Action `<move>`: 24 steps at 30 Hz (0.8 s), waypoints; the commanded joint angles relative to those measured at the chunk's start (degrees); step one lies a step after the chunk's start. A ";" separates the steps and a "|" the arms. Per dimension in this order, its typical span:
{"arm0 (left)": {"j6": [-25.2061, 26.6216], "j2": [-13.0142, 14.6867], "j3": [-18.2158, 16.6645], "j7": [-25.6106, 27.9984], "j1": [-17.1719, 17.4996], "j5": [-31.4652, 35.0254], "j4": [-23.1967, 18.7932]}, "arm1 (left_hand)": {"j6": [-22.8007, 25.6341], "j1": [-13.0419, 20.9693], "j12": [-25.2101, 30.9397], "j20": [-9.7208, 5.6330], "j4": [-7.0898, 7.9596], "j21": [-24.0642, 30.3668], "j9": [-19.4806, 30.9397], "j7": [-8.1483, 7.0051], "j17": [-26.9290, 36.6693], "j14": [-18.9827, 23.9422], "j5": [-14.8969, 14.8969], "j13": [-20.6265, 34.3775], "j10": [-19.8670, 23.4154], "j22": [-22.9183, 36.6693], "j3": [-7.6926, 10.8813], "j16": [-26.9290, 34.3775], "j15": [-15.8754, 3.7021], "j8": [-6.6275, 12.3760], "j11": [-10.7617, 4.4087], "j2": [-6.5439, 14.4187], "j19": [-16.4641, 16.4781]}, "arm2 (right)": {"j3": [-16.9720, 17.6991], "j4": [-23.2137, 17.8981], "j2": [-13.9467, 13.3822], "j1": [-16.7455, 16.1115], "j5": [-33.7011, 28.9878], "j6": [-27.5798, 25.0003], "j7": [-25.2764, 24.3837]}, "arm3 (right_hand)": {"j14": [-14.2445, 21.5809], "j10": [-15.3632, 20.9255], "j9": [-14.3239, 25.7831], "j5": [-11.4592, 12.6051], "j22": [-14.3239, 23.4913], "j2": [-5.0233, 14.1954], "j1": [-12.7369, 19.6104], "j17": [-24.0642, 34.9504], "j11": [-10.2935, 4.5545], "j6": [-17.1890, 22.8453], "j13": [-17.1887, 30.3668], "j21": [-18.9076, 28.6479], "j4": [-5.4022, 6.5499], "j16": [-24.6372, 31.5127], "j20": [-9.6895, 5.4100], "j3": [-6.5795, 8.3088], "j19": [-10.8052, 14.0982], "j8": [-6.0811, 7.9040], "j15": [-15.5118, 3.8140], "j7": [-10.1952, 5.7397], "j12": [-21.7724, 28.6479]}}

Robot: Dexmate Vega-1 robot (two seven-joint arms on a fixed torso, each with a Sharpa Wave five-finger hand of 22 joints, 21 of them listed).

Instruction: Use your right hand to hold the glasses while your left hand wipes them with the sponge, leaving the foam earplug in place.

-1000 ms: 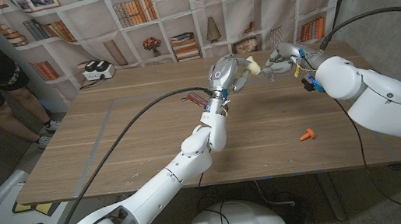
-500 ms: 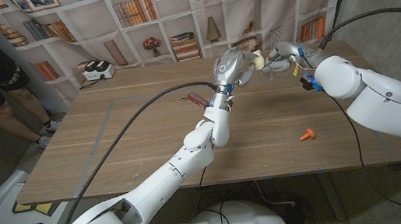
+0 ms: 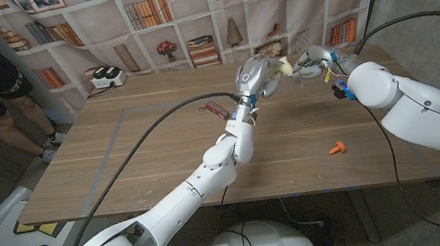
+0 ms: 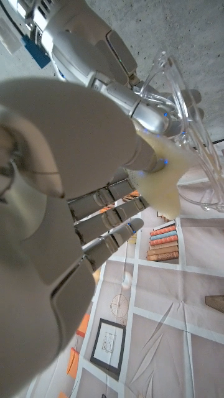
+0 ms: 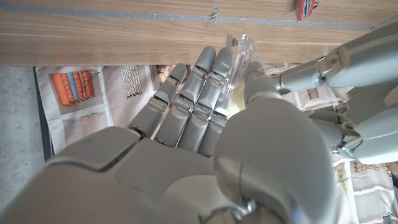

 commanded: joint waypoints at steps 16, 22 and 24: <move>2.25 -0.52 0.17 0.72 1.61 0.56 0.28 | 1.66 0.22 0.09 -3.54 0.12 -0.10 0.25 0.88 0.01 -0.33 0.15 0.22 0.60 0.08 0.93 0.02 -4.87 0.36 0.03 -0.24 -0.33 | 2.92 1.07 0.32 -1.51 1.22 2.95 -1.10 | 0.89 2.74 0.17 0.24 0.12 0.51 -0.01 0.05 -2.16 5.37 0.27 0.30 0.36 0.01 0.12 1.04 0.08 -0.43 -0.74 -4.79 0.13; 2.33 -2.45 0.81 2.74 -0.35 1.43 3.48 | 1.64 0.17 0.12 -3.52 0.16 -0.11 0.25 0.95 0.06 -0.25 0.14 0.23 0.63 0.08 1.03 0.09 -4.85 0.34 0.05 -0.31 -0.37 | 5.30 0.90 -0.25 -3.58 2.13 4.77 -1.00 | 0.90 2.77 0.18 0.22 0.13 0.45 -0.02 0.04 -2.18 5.53 0.27 0.29 0.36 -0.02 0.13 1.20 0.09 -0.51 -0.82 -4.82 0.03; 2.59 -3.32 1.06 3.37 -0.77 1.50 4.66 | 1.60 0.16 0.11 -3.52 0.17 -0.11 0.25 1.00 0.06 -0.26 0.14 0.23 0.62 0.08 1.05 0.08 -4.84 0.33 0.05 -0.33 -0.38 | 6.15 0.84 -0.50 -4.40 2.29 5.17 -0.97 | 0.92 2.77 0.18 0.22 0.12 0.46 -0.02 0.04 -2.19 5.57 0.27 0.28 0.36 -0.02 0.12 1.23 0.06 -0.52 -0.83 -4.76 0.02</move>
